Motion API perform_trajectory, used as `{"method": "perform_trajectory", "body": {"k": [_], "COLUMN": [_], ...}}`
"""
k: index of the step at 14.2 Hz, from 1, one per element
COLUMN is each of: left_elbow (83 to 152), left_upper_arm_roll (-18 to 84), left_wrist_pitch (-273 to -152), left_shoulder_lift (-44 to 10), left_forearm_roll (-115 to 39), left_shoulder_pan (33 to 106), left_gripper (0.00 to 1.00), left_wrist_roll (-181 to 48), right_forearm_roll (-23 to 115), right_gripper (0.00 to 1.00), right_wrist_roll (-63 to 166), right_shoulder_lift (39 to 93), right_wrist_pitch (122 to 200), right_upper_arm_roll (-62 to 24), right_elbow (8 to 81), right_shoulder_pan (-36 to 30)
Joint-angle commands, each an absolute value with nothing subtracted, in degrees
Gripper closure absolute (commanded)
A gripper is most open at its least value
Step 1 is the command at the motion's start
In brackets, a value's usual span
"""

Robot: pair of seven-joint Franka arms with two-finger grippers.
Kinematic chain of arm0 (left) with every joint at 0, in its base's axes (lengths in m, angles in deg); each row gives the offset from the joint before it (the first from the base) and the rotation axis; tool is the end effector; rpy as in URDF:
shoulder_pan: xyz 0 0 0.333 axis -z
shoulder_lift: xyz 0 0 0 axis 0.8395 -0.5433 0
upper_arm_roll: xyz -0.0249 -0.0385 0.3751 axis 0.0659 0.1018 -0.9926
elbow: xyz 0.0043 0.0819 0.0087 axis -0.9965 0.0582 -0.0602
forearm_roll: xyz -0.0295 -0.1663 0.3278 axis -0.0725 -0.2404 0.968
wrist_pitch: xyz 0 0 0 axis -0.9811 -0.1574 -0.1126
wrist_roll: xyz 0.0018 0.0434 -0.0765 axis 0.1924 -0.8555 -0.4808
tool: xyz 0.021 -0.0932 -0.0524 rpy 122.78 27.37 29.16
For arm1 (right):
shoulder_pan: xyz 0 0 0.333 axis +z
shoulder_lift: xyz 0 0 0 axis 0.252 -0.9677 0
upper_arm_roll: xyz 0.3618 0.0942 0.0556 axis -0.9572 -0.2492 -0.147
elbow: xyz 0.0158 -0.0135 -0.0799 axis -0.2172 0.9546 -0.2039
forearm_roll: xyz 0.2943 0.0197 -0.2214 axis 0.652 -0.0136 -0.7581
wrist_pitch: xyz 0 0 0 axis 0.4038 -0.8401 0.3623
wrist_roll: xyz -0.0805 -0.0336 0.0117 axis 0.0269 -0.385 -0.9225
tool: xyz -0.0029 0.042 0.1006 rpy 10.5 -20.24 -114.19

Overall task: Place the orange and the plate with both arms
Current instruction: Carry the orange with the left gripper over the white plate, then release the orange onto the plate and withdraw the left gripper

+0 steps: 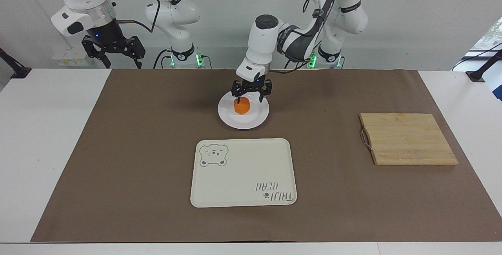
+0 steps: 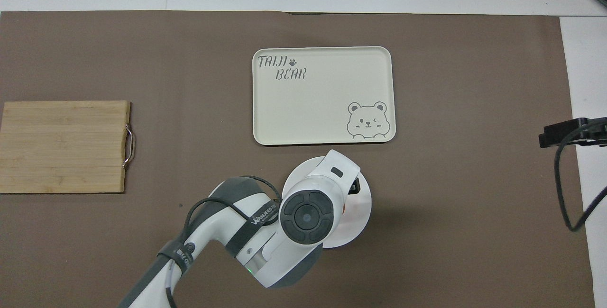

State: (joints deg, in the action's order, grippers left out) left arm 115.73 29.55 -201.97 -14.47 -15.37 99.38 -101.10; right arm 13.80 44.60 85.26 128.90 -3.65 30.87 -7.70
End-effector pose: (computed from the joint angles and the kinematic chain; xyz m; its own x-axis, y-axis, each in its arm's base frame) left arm 0.4452 -0.4042 0.5319 0.9789 0.1724 0.1095 0.1491 -0.9696 0.1942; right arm 0.4969 -0.0186 0.7080 0.9996 -0.0074 -0.0256 -0.0068 -0.9998 0.0203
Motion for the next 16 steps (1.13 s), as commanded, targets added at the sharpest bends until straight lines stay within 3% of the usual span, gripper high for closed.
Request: {"method": "perform_trajectory", "body": {"k": [1, 9, 16], "left_elbow": [111.98, 104.85, 104.76], "left_upper_arm_roll": [29.84, 29.49, 29.40], "left_wrist_pitch": [-195.43, -185.04, -182.57], "left_shoulder_lift": [-13.21, -12.15, -10.39], "left_forearm_roll": [-15.40, -15.58, -15.76], "left_shoulder_pan": [94.46, 82.68, 72.13], "left_gripper": [0.00, 0.00, 0.00], "left_wrist_roll": [-93.14, -76.60, -60.62], "right_forearm_roll": [14.12, 14.12, 14.12], "right_gripper": [0.00, 0.00, 0.00], "right_wrist_roll": [45.67, 45.75, 45.75], "right_shoulder_lift": [86.29, 86.29, 86.29], "right_wrist_pitch": [129.81, 129.81, 129.55], "right_upper_arm_roll": [-3.90, -3.90, -3.72], "right_elbow": [32.20, 32.20, 32.11], "right_shoulder_pan": [-8.35, -8.35, -8.53]}}
